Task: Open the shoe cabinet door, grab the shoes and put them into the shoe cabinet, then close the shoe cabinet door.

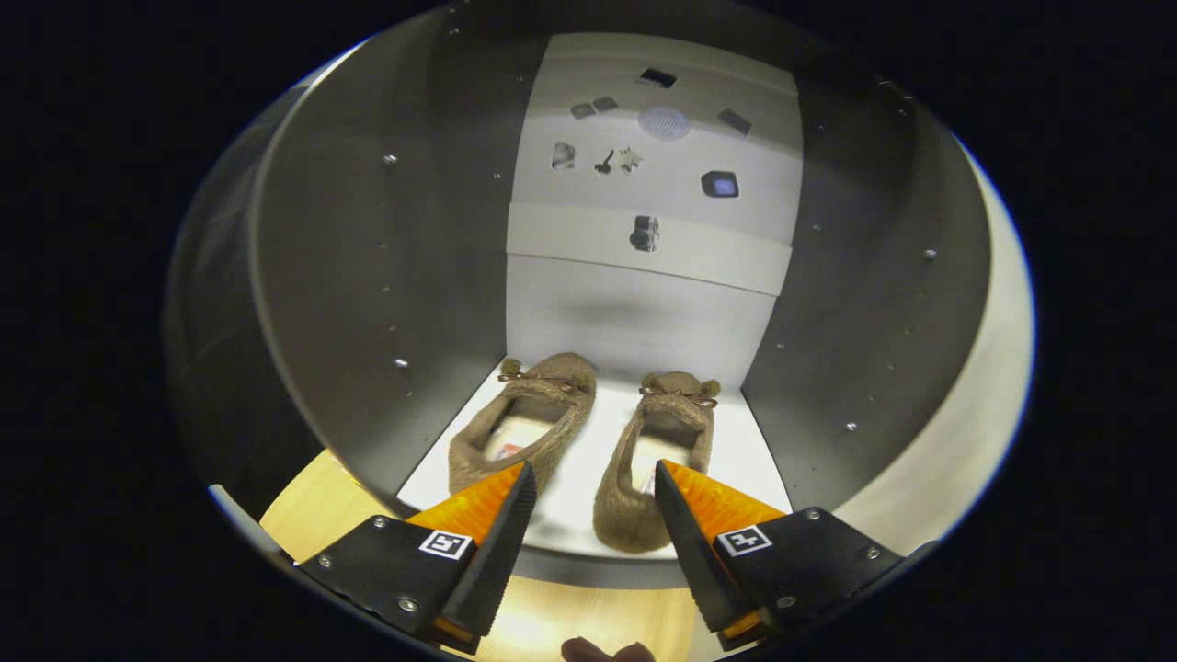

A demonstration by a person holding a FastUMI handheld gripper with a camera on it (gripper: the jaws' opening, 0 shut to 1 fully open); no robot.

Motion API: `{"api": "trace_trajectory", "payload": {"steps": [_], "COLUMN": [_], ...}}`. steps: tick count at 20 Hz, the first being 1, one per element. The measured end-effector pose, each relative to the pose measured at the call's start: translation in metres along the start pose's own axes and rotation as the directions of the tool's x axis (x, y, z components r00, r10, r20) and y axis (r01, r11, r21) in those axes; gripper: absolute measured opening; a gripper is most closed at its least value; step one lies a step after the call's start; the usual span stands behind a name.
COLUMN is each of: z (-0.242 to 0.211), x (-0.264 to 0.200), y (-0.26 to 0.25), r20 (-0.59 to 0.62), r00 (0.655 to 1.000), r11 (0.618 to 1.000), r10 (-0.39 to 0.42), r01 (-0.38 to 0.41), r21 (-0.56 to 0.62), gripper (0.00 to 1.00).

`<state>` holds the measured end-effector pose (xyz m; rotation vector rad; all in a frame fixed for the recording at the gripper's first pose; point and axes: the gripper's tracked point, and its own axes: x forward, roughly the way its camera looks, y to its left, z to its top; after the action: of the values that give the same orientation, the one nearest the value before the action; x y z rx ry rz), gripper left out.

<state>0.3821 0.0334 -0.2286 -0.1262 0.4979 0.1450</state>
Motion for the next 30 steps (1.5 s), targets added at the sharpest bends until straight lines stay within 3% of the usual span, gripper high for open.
{"api": "trace_trajectory", "payload": {"steps": [8, 13, 19, 25, 30], "z": [-0.037, -0.056, -0.072, -0.102, -0.126], "x": [-0.13, -0.207, -0.291, -0.36, -0.374], "y": [0.003, 0.001, -0.017, -0.085, -0.156], "r20": [0.04, 0.069, 0.137, 0.178, 0.199], "r00": [0.997, 0.996, 0.991, 0.982, 0.976], "r11": [0.996, 0.996, 0.994, 0.99, 0.978], "r10": [-0.073, -0.054, 0.015, 0.065, 0.091], "r01": [0.07, 0.049, -0.03, -0.086, -0.125], "r21": [0.055, 0.076, 0.11, 0.113, 0.166], "gripper": [0.9, 0.91, 0.92, 0.92, 0.92]}}
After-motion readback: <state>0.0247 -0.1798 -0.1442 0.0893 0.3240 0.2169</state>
